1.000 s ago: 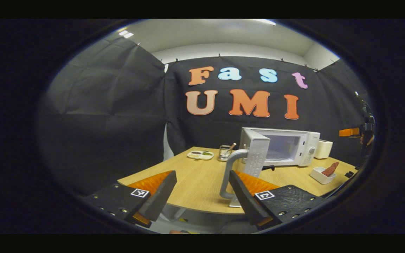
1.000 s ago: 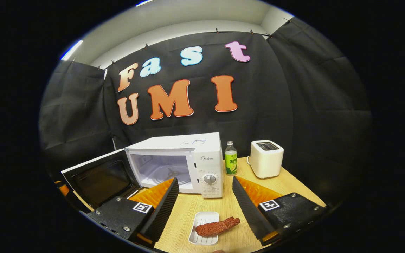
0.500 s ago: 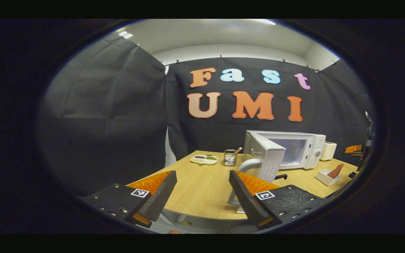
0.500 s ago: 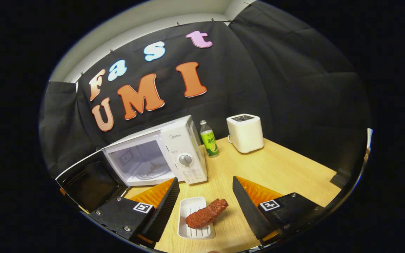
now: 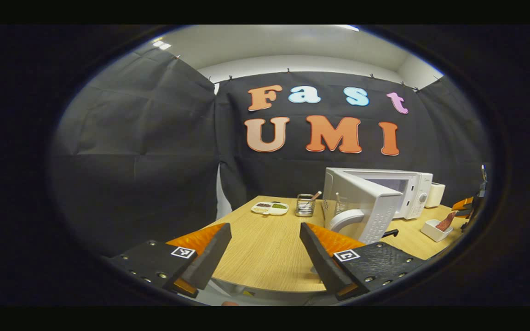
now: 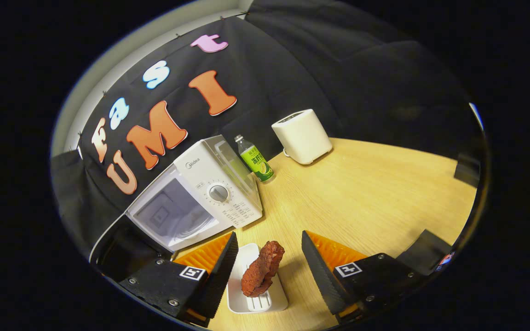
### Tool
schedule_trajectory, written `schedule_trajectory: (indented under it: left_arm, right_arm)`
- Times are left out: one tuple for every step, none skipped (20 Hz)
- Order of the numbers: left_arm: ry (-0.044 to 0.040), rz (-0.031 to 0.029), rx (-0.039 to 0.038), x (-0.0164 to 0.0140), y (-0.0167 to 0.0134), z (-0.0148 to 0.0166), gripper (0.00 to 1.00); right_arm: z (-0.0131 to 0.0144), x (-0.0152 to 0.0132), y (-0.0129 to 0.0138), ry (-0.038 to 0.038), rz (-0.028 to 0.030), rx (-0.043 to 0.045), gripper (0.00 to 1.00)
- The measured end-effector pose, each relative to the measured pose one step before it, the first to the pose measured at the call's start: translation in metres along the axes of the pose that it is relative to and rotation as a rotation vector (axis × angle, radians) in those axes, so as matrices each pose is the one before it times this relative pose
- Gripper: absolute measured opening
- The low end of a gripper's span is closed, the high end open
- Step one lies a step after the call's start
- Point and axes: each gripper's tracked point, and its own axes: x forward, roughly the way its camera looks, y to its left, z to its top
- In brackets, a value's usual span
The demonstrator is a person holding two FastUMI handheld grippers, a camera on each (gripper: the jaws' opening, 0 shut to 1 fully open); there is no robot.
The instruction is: Open the microwave oven with the left hand, put the food in, and close the microwave oven.
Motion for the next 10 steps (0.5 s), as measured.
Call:
schedule_trajectory:
  left_arm:
    - [-0.00214,0.00032,-0.0032,0.0014,-0.00016,0.00038,0.92]
    - [-0.00005,0.00142,-0.00215,0.00232,-0.00002,-0.00134,0.93]
    - [0.00237,0.00234,0.00068,0.0017,0.00034,-0.00151,0.94]
    - [0.00257,0.00399,0.0001,0.00116,0.00148,-0.00182,0.92]
    - [0.00264,0.00443,-0.00103,0.00169,0.00067,-0.00121,0.92]
    - [0.0025,0.0039,-0.00172,0.00112,0.00131,-0.00178,0.92]
    - [0.00599,0.00284,-0.0011,0.00143,0.0004,-0.00251,0.94]
    - [0.00777,-0.00002,-0.00065,0.00153,-0.00061,-0.00372,0.93]
    - [0.00494,0.00268,0.0002,0.00137,0.00079,-0.00111,0.92]
    - [0.00196,0.00276,-0.00043,0.00069,0.00201,-0.0011,0.92]
  right_arm:
    - [-0.00457,0.00519,-0.00294,0.01923,-0.00518,0.04477,0.82]
    - [-0.0053,0.00212,-0.00076,0.01979,0.00465,0.04071,0.8]
    - [-0.00389,0.00226,0.00152,0.01566,0.00833,0.03387,0.74]
    - [-0.00128,0.00162,-0.0003,0.00887,0.00128,0.02334,0.69]
    - [0.0006,0.00177,-0.00094,-0.00049,-0.00443,0.01357,0.6]
    - [0.00069,-0.00004,0.00069,-0.00037,0.00469,0.01357,0.54]
    - [0.00016,-0.00053,0.00206,0.00382,0.0093,0.02358,0.41]
    - [0.00108,-0.00152,0.00233,0.00287,0.00515,0.03101,0.35]
    - [-0.00025,-0.00048,-0.00102,0.00029,-0.00921,0.0101,0.24]
    - [-0.00024,-0.00007,0.00002,-0.00212,-0.00343,0.00233,0.22]
